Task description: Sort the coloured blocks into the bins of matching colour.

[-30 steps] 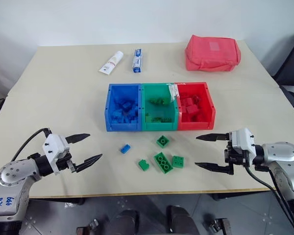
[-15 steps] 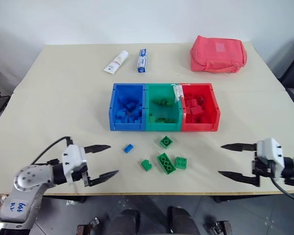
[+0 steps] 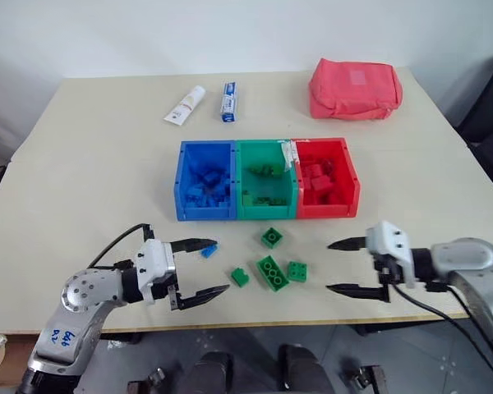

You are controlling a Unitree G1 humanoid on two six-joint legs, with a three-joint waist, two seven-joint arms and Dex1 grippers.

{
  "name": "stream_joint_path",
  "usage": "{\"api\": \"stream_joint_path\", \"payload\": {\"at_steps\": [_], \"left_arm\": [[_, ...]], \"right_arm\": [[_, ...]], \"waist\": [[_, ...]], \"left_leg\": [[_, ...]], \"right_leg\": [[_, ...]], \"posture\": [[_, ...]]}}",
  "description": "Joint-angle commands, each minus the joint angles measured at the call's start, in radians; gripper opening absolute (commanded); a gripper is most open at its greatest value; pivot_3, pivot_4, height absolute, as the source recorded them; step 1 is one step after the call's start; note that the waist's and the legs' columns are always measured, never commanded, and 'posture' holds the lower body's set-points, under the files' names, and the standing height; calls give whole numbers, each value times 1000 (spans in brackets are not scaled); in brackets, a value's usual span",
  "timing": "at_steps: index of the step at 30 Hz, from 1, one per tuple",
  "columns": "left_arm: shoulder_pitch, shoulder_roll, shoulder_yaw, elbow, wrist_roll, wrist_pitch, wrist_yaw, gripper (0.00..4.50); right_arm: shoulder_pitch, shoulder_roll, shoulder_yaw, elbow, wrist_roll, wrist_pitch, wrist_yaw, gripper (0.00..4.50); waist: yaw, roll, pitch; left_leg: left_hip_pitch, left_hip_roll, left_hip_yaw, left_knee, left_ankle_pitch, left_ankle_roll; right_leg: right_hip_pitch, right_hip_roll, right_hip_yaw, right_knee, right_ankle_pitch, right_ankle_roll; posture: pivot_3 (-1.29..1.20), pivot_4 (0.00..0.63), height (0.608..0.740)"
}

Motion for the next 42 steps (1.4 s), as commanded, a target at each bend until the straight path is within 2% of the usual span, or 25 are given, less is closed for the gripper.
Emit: {"api": "stream_joint_path", "payload": {"at_steps": [1,4,5,6,8,13,15,18,22,25,29,31,34,38,42], "left_arm": [[18,13,30,-69,-18,2,10,4470],[36,27,28,-94,-15,0,-5,4470],[41,29,28,-97,-15,-2,-10,4500],[56,37,34,-98,-25,7,-21,4500],[69,42,39,-87,-26,-2,-34,4500],[43,20,35,-55,-24,-5,-18,4500],[38,0,48,-37,-35,-4,0,4500],[43,-28,81,-8,-42,-8,32,4500],[63,-49,125,36,-27,-31,62,4500],[75,-53,145,57,-22,-47,69,4500],[74,-37,167,69,-28,-42,72,4500],[66,-19,189,73,-54,-1,75,4500],[63,-3,218,75,-78,18,65,4500],[67,4,227,67,-82,19,51,4500],[47,-3,209,73,-68,4,48,4500]], "right_arm": [[-31,36,81,31,-76,-15,-17,4500],[-60,67,117,76,-114,-35,-23,4500],[-68,76,120,87,-117,-43,-22,4137],[-83,86,117,97,-110,-36,-22,4008],[-100,84,115,113,-113,-41,-6,3414],[-117,69,72,150,-115,-78,0,1739],[-133,67,25,148,-78,-73,4,1739],[-179,80,-53,115,29,36,1,1739],[-315,150,-93,104,103,179,-91,1739],[-418,229,-79,150,77,206,-180,1739],[-569,335,-20,318,-59,180,-338,1739],[-620,368,-10,409,-105,128,-376,2256],[-661,392,-10,482,-113,78,-347,3018],[-644,377,-18,466,-111,22,-289,4400],[-550,317,-68,370,-49,-31,-176,4457]], "waist": [[7,0,0],[10,-1,0],[10,-2,-1],[7,-2,-1],[4,-1,-1],[11,-1,-1],[11,-1,-1],[9,-1,-1],[-4,-1,-1],[-9,-1,-1],[-17,-1,-1],[-16,-1,-1],[-14,-1,0],[-18,-1,0],[-16,-1,0]], "left_leg": [[0,0,0,0,0,0],[0,0,0,0,0,0],[0,0,0,1,0,0],[1,0,0,1,0,0],[2,2,3,1,0,0],[2,3,2,1,0,-1],[2,2,2,1,0,-1],[1,2,2,1,0,-1],[1,5,3,1,-1,-2],[1,6,3,0,-1,-3],[1,5,3,0,-1,-3],[0,4,3,0,-1,-3],[-1,4,2,0,-1,-3],[-1,4,3,-1,-2,-2],[-1,4,3,-2,-2,-2]], "right_leg": [[0,0,0,0,0,0],[0,0,0,-1,0,0],[0,0,0,0,0,0],[1,0,0,0,0,0],[1,1,0,0,1,-1],[1,2,-1,1,1,-2],[1,1,-1,1,1,-1],[0,1,-1,0,1,-1],[-1,3,0,1,1,-2],[-2,4,-1,2,1,-3],[-3,3,0,2,1,-3],[-3,3,0,2,1,-3],[-4,3,-2,2,1,-4],[-4,3,-1,3,1,-4],[-4,3,-2,3,1,-3]], "posture": [[0,150,740],[0,150,740],[0,150,740],[0,150,740],[0,150,740],[0,150,740],[0,150,740],[0,150,740],[0,150,740],[0,150,740],[0,150,740],[0,150,740],[0,150,740],[0,150,740],[0,150,740]]}}
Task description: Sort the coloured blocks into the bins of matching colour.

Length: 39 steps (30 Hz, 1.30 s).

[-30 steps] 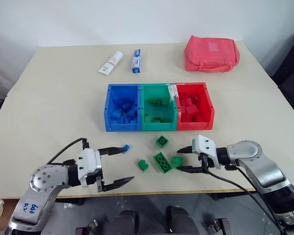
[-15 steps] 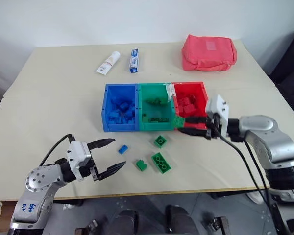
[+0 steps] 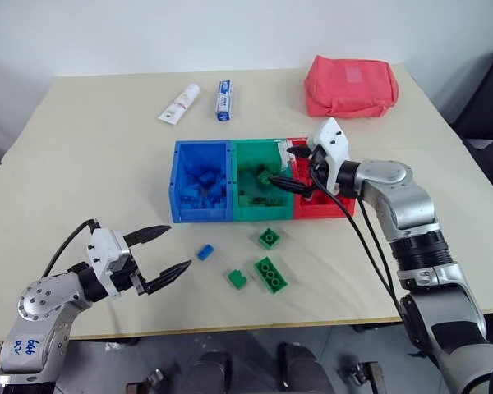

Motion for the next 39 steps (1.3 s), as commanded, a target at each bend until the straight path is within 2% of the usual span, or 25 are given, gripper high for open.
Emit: {"api": "stream_joint_path", "payload": {"at_steps": [1,4,9,15,18,21,25,27,33,37,39], "left_arm": [[-19,-3,-5,-9,-1,-23,-11,4500],[-21,22,-50,-16,-21,16,-71,4500],[-91,20,-119,72,43,-53,-131,4500],[-171,7,-131,200,74,-143,-173,4500],[-179,8,-143,218,83,-163,-187,4500],[-178,3,-148,214,86,-188,-191,4500],[-135,21,-142,157,66,-153,-187,4500],[-115,27,-133,131,59,-145,-183,4500],[-30,51,-99,7,23,-81,-163,4500],[-4,67,-90,-80,-42,7,-157,4500],[-1,72,-91,-106,-56,32,-157,4500]], "right_arm": [[96,-77,-73,-133,80,-55,121,4457],[247,-178,-136,-171,95,-126,198,4457],[494,-318,-260,-148,110,-309,313,4457],[607,-334,-249,-200,78,-406,310,4457],[622,-312,-193,-331,100,-328,286,4457],[629,-298,-123,-466,140,-160,252,4457],[583,-219,3,-619,199,138,123,4457],[567,-198,39,-653,200,224,80,4457],[549,-101,171,-651,110,288,-51,4457],[568,-86,220,-650,58,293,-99,4457],[577,-83,218,-654,51,281,-110,3846]], "waist": [[4,0,0],[13,0,0],[16,0,0],[-8,0,0],[-14,0,0],[-8,0,0],[3,0,0],[4,0,0],[5,0,0],[5,0,0],[5,0,0]], "left_leg": [[0,0,0,0,0,0],[-1,-1,-1,1,-1,1],[0,-1,2,2,-2,3],[7,3,10,2,0,0],[7,4,10,2,0,0],[6,4,9,2,-1,0],[3,2,9,4,-2,1],[3,2,9,4,-2,1],[3,2,8,4,-2,1],[3,2,8,4,-2,1],[3,1,8,4,-2,2]], "right_leg": [[0,0,-1,0,0,0],[1,-1,-2,-2,0,0],[2,-1,0,-4,0,1],[2,0,1,1,1,0],[1,0,2,3,1,0],[0,-1,1,2,1,0],[0,-2,0,0,1,0],[0,-3,0,0,1,0],[0,-3,0,0,1,0],[0,-3,0,0,1,0],[1,-3,0,-1,1,1]], "posture": [[0,150,740],[0,150,740],[0,150,740],[0,150,740],[0,150,740],[0,150,740],[0,150,740],[0,150,740],[0,150,740],[0,150,740],[0,150,740]]}}
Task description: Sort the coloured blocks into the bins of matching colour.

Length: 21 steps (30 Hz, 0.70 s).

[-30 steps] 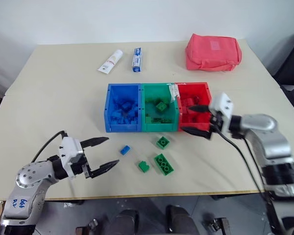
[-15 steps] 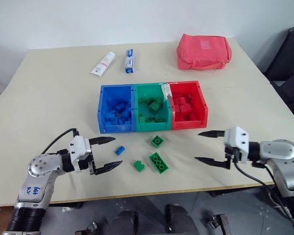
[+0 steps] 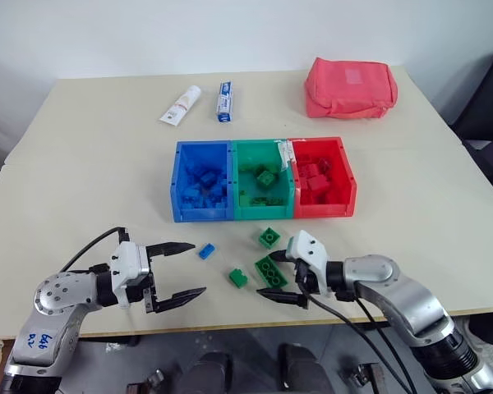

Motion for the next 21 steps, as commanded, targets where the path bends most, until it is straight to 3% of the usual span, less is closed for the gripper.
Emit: {"api": "stream_joint_path", "payload": {"at_steps": [1,7,14,18,21], "left_arm": [[8,19,14,-76,-46,39,-1,4500],[-4,3,-2,-68,-39,36,-7,4500],[-6,-33,8,-50,-34,44,36,4500],[-13,-101,78,-19,-34,45,167,4500],[15,-100,94,-19,-11,30,181,4500]], "right_arm": [[24,1,2,-24,-17,-12,-22,3529],[26,-48,-47,-15,-10,-76,29,1519],[-107,11,-171,-11,158,-15,55,1493],[-370,133,-194,195,79,-14,-98,1493],[-448,167,-168,315,29,-63,-106,1493]], "waist": [[0,0,0],[-1,0,0],[-6,0,0],[-7,0,0],[-1,-1,-1]], "left_leg": [[0,0,0,0,0,0],[0,0,0,0,0,0],[1,1,0,-1,0,0],[1,1,1,0,1,-1],[0,2,-1,-2,0,-2]], "right_leg": [[0,0,0,0,0,0],[0,0,0,0,0,0],[0,1,0,0,0,0],[-1,2,1,1,0,0],[-3,2,-1,3,0,-2]], "posture": [[0,150,740],[0,150,740],[0,150,740],[0,150,740],[0,150,740]]}}
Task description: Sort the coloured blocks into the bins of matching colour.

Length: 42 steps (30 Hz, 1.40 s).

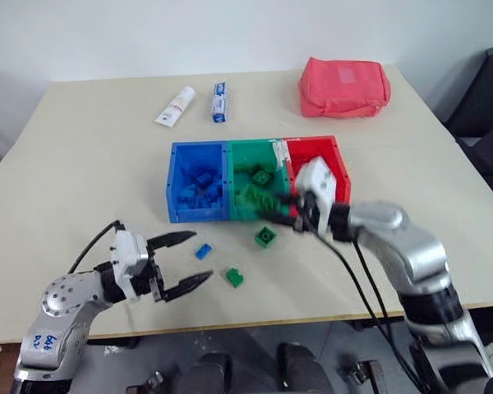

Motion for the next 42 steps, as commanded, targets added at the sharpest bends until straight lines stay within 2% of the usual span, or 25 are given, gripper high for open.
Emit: {"api": "stream_joint_path", "payload": {"at_steps": [1,2,6,11,14,20,27,30,33,37,42], "left_arm": [[36,-2,46,-14,17,-29,30,4500],[45,-3,53,-13,24,-36,37,4500],[75,-2,66,-21,41,-55,53,4500],[96,2,70,-26,50,-68,60,4500],[84,0,62,-17,59,-87,57,4500],[20,21,11,79,98,-147,-14,4500],[-70,35,-12,215,112,-204,-83,4500],[-99,36,-20,248,109,-214,-110,4500],[-118,31,-13,285,102,-252,-143,4500],[-120,39,-12,285,96,-236,-154,4500],[-92,44,-17,204,65,-193,-164,4500]], "right_arm": [[-54,35,22,142,-74,-66,-40,1493],[-82,52,22,203,-104,-95,-70,1493],[-138,80,9,325,-131,-164,-59,2845],[-120,57,-10,311,-126,-241,5,4469],[-51,20,-46,240,-79,-294,89,4469],[213,-166,-158,104,-5,-352,259,4469],[471,-332,-272,152,-26,-526,382,4469],[524,-344,-289,184,-30,-564,389,4469],[544,-319,-267,113,-8,-531,362,4469],[486,-258,-188,-17,57,-332,293,4469],[368,-187,10,-43,-82,-150,158,4469]], "waist": [[0,0,0],[0,0,0],[-4,0,0],[-5,0,0],[-4,0,0],[7,0,0],[-3,0,0],[-4,0,0],[-3,0,0],[-3,0,0],[0,0,0]], "left_leg": [[0,0,-1,0,0,0],[-1,-1,-1,0,-1,1],[-4,-3,2,-1,-2,3],[-5,-2,3,-1,-2,3],[-5,-2,3,0,-2,3],[-6,-3,4,3,-2,4],[-3,-1,5,2,-1,2],[-1,0,6,2,-1,2],[0,0,6,2,-1,1],[0,1,6,2,-1,1],[-1,0,4,3,-1,1]], "right_leg": [[0,0,0,0,0,-1],[-1,0,-1,0,0,-1],[-4,-1,0,2,0,0],[-6,-1,0,1,0,0],[-7,-1,1,1,0,0],[-5,-1,1,1,0,1],[-4,-1,2,2,0,1],[-2,0,2,2,0,1],[-1,0,2,2,0,1],[-1,0,2,2,0,1],[-1,-1,1,1,0,1]], "posture": [[0,150,740],[0,150,740],[0,150,740],[0,150,740],[0,150,740],[0,150,740],[0,150,740],[0,150,740],[0,150,740],[0,150,740],[0,150,740]]}}
